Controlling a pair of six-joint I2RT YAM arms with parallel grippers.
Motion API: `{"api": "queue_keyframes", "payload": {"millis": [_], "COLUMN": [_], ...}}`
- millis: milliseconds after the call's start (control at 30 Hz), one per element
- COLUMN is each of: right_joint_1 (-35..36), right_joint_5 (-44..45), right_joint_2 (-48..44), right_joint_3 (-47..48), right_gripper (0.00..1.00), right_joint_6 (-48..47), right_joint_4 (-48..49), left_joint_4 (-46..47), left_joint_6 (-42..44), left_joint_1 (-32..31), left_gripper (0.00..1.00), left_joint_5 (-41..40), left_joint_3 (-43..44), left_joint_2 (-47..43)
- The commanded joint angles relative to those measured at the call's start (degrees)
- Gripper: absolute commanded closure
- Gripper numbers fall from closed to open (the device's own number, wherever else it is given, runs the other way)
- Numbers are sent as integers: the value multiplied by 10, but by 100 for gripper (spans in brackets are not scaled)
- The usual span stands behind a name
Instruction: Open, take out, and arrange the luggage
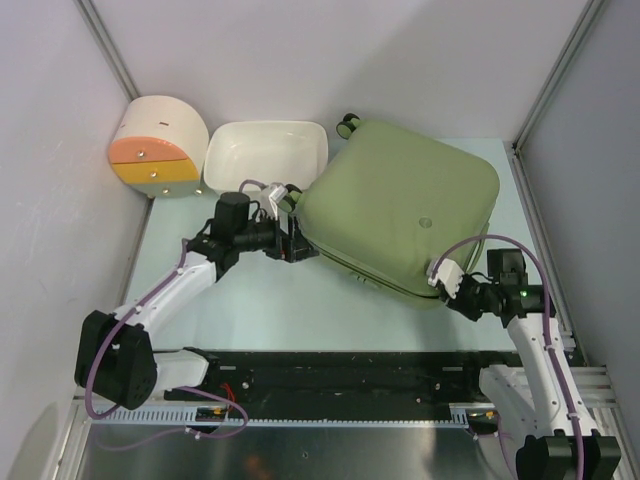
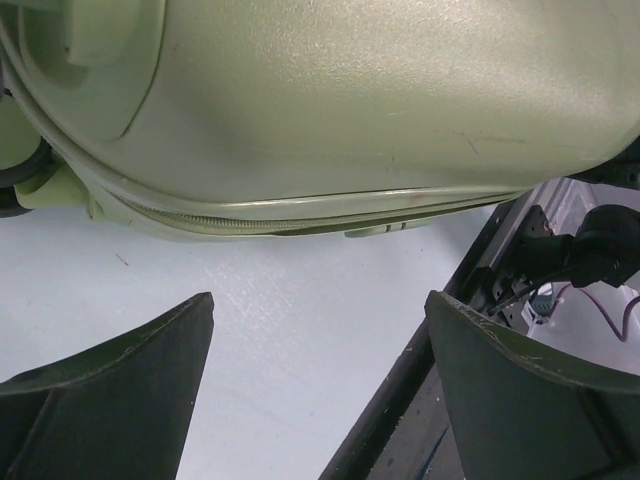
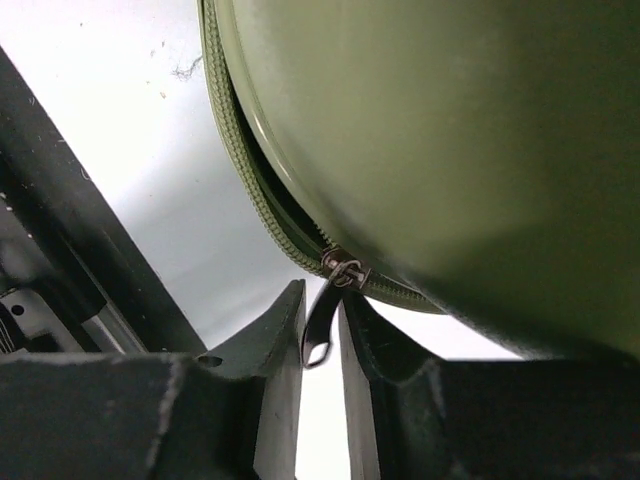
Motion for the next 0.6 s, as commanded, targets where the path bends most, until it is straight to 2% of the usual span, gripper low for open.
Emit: {"api": "queue_keyframes", "payload": {"millis": [0, 100, 133, 300, 333, 467, 567], "right_joint_1": [3, 2, -4, -61, -96, -206, -257], "right_joint_5": [-20, -18, -20, -41, -46, -99, -128], "right_joint_2": [-5, -6, -9, -46, -44, 6, 67], "right_joint_3": [-11, -13, -13, -8, -6, 20, 50], "right_gripper": [77, 90, 99, 100, 100, 100, 100], "right_joint_6": [63, 82, 83, 37, 24, -50, -45], "right_joint_4": [48, 61, 62, 36, 19, -6, 4], "left_joint_4": [16, 15, 16, 16, 16, 15, 18], "left_joint_6": [-2, -2, -2, -3, -4, -2, -4], "left_joint_1": [6, 8, 10, 20, 27, 51, 70], "left_gripper": [9, 9, 9, 9, 9, 11, 11], "left_joint_5": [0, 0, 0, -11, -15, -32, -35], "left_joint_3": [-5, -5, -6, -14, -16, -17, -12], "left_joint_2": [1, 1, 0, 2, 5, 22, 37]}}
